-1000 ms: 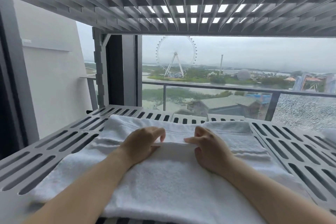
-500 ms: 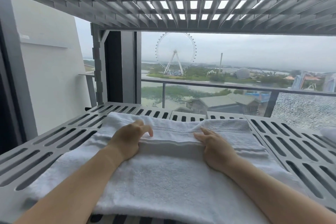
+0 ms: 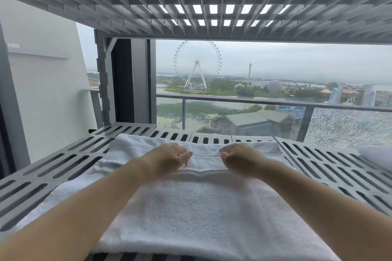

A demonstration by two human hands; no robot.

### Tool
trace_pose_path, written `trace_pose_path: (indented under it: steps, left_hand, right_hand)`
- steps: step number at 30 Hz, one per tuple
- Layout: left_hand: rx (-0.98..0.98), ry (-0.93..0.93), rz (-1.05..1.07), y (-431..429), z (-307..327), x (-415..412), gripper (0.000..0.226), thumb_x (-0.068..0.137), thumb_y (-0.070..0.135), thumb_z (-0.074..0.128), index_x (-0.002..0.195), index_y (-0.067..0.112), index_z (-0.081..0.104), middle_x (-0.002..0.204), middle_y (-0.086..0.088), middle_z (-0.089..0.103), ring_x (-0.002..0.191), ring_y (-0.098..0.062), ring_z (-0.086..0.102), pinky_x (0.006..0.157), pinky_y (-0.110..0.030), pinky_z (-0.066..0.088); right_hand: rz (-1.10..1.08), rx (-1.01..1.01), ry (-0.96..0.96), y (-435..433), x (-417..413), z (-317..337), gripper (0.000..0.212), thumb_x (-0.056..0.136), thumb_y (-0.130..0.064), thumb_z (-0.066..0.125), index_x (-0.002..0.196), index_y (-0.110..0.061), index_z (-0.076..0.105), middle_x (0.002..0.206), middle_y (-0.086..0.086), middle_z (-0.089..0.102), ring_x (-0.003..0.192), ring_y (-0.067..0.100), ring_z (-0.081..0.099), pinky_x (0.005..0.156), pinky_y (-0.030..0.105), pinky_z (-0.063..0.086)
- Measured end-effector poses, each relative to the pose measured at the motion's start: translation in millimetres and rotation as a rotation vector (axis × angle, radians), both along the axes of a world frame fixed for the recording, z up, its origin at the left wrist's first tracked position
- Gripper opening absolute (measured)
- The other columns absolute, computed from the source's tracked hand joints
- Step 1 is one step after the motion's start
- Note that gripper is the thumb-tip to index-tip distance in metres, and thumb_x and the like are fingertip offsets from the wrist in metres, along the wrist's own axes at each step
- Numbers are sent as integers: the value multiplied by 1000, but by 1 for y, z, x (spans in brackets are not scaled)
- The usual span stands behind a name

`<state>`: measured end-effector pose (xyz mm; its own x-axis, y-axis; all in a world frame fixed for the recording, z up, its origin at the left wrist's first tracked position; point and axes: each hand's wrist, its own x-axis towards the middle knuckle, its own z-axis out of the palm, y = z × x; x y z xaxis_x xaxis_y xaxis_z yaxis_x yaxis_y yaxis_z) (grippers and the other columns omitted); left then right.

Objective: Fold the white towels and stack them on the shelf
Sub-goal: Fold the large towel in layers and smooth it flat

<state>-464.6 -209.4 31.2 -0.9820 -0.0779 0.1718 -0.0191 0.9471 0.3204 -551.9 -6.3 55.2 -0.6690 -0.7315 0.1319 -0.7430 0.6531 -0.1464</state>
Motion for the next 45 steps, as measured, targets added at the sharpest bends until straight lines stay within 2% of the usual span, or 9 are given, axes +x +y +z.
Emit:
trace_pose_path:
  steps: [4,7,11,14,25,31,34,37,45]
  left_hand:
    - [-16,-14,-39,13,6,-38,36,98,40,32,121,24,54,126,2,52,114,-13,47,98,-33,36]
    - [48,-90,-94,25,-2,-57,43,98,42,29,138,29,39,147,6,36,134,-13,32,112,-36,22]
    - [-266,-200,-6,16,-22,-68,54,94,56,16,145,40,10,157,12,4,143,-11,4,115,-46,2]
    - [-268,-219,22,15,-22,-69,57,93,59,14,146,40,6,157,9,1,143,-11,1,114,-45,-1]
    - [-240,-129,31,17,-26,-65,57,91,62,16,145,41,10,157,8,7,143,-13,6,115,-46,1]
    - [-164,8,-18,22,-20,-44,51,95,48,31,143,29,31,152,5,27,139,-14,24,115,-39,17]
    - [-210,-48,-61,8,-19,-24,54,93,57,29,143,35,28,152,9,25,139,-14,22,114,-38,20]
    - [-267,-99,-67,-15,-13,-3,59,89,65,28,143,40,24,153,13,21,139,-12,21,113,-39,19]
    - [-149,66,-48,-44,-4,32,57,80,53,60,129,27,52,135,11,51,123,-2,44,107,-27,35]
  right_hand:
    - [-26,-7,-38,-12,-30,-1,41,96,-26,31,131,-13,48,140,8,46,130,26,39,104,35,32]
    - [26,62,-68,-22,-49,-21,44,98,-35,27,135,-18,44,145,6,39,134,25,34,107,35,26]
    - [-79,164,-77,-16,-75,-42,59,90,-63,18,144,-41,11,158,-4,5,144,17,3,115,46,-1]
    - [-172,186,-101,-13,-82,-43,67,83,-74,15,143,-45,6,158,-4,-2,144,20,-4,112,48,-7]
    - [-49,8,-48,-1,-82,-42,54,95,-56,19,144,-35,22,157,-4,11,143,13,8,116,42,5]
    - [-226,111,-60,-1,-82,-44,59,90,-63,13,145,-40,10,158,0,3,144,23,-1,113,48,-1]
    - [-228,112,20,-2,-76,-40,57,92,-57,17,143,-31,25,155,4,20,142,26,16,112,47,14]
    - [-49,25,21,-13,-61,-32,40,97,-41,25,119,-19,50,138,7,46,128,26,41,105,40,33]
    - [310,17,-131,-80,7,-27,57,87,-60,44,139,-39,33,151,-2,28,137,22,29,108,36,25]
